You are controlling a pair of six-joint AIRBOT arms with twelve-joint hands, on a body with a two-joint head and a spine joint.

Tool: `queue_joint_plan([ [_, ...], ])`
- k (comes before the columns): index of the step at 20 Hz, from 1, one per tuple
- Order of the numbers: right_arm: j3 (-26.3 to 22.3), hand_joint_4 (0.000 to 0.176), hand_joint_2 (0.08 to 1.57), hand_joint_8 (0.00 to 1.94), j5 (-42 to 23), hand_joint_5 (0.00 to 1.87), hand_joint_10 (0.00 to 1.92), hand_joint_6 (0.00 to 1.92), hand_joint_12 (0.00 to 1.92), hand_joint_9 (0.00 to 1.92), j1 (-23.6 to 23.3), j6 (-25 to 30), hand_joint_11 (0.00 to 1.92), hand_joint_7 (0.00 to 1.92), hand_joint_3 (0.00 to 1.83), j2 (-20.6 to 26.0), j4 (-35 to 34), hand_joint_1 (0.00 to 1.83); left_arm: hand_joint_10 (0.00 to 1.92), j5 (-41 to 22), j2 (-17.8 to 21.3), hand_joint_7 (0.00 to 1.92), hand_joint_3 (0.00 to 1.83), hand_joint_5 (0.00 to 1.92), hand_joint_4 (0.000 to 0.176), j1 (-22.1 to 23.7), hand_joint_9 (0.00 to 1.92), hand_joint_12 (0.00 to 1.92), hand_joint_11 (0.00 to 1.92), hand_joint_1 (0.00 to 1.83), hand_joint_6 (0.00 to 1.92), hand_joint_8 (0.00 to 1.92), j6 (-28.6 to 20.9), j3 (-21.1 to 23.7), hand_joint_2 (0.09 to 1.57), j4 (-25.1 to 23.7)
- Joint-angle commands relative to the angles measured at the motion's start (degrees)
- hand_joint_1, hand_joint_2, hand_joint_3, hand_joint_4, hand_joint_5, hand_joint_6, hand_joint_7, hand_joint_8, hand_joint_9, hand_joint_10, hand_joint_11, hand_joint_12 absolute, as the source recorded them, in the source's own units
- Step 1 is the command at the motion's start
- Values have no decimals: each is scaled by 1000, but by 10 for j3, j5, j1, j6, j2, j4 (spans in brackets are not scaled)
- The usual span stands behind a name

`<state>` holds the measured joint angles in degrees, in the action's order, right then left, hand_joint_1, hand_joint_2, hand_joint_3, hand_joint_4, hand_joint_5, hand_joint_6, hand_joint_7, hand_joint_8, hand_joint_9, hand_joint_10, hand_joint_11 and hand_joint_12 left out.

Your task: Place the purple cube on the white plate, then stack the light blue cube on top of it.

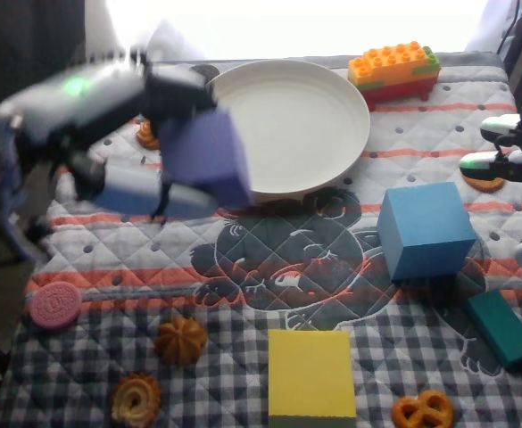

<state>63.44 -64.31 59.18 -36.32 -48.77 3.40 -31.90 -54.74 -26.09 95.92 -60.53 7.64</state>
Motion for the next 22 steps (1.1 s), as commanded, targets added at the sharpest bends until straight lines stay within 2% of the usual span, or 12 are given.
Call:
queue_joint_plan([
  [1, 3, 126, 1218, 1, -66, 364, 8, 1, 585, 250, -4, 2, 194, 171, 3, 1, -16, 200, 1681, -41, -11, 731, 0, 976, 0, 17, 566, 1841, 217, 1085, 1010, 1426, -3, -11, 1110, -2],
  [2, 3, 128, 1219, 0, -66, 364, 2, 1, 565, 233, -4, 2, 164, 169, 2, 0, -16, 228, 1789, -29, -27, 664, 3, 918, 86, 31, 447, 1905, 177, 1029, 1098, 1459, -3, -28, 1134, 2],
  [5, 6, 122, 1224, 1, -66, 367, 10, 2, 578, 264, -7, 2, 209, 165, 2, -5, -16, 256, 1488, 4, -80, 715, 4, 869, 145, 57, 550, 1846, 135, 989, 1173, 1378, -3, -90, 1155, 27],
  [6, 7, 120, 1229, 3, -66, 367, 4, 1, 569, 255, -7, 2, 198, 172, 3, -8, -16, 267, 1478, 23, -102, 726, 2, 851, 149, 67, 555, 1901, 108, 980, 1197, 1366, -3, -120, 1164, 39],
  [8, 9, 111, 1233, 0, -66, 385, 0, 0, 469, 202, -8, 2, 147, 184, 0, -11, -16, 262, 1397, 56, -137, 773, 0, 919, 98, 80, 630, 1828, 181, 1029, 1096, 1279, -3, -164, 1135, 54],
  [10, 11, 115, 1239, 3, -66, 395, 20, 3, 479, 251, -10, 2, 212, 195, 1, -12, -15, 261, 1189, 78, -167, 821, 0, 908, 126, 86, 660, 1632, 178, 1013, 1105, 1116, -4, -207, 1140, 76],
  [13, 14, 103, 1246, 0, -66, 399, 2, 0, 545, 286, -11, 2, 212, 187, 0, -18, -15, 335, 1223, 108, -206, 896, 0, 939, 114, 92, 689, 1647, 185, 1027, 1053, 1040, -4, -258, 1128, 97],
  [16, 16, 104, 1248, 1, -66, 408, 1, 0, 699, 332, -11, 4, 171, 196, 0, -20, -14, 350, 1549, 130, -227, 759, 0, 944, 175, 92, 556, 1888, 137, 1003, 1031, 1232, -2, -284, 1120, 97],
  [18, 17, 99, 1245, 5, -66, 420, 0, 2, 697, 290, -11, 5, 109, 210, 0, -21, -13, 375, 1520, 141, -232, 653, 1, 921, 176, 92, 486, 1884, 74, 990, 1064, 1230, 10, -289, 1130, 97],
  [19, 17, 104, 1252, 0, -66, 414, 0, 1, 722, 291, -11, 5, 72, 214, 0, -21, -13, 366, 1450, 143, -234, 573, 0, 808, 39, 92, 424, 1814, 57, 887, 547, 1165, 18, -290, 1059, 97],
  [20, 17, 102, 1255, 2, -66, 418, 0, 2, 711, 266, -11, 5, 26, 220, 0, -21, -13, 360, 1475, 146, -235, 496, 0, 837, 10, 93, 368, 1825, 87, 862, 248, 1147, 23, -290, 1040, 97],
  [22, 18, 90, 1259, 2, -66, 428, 2, 3, 727, 271, -11, 5, 53, 225, 1, -23, -13, 321, 1394, 148, -236, 463, 0, 848, 25, 95, 361, 1771, 159, 880, 42, 1026, 34, -290, 1004, 97],
])
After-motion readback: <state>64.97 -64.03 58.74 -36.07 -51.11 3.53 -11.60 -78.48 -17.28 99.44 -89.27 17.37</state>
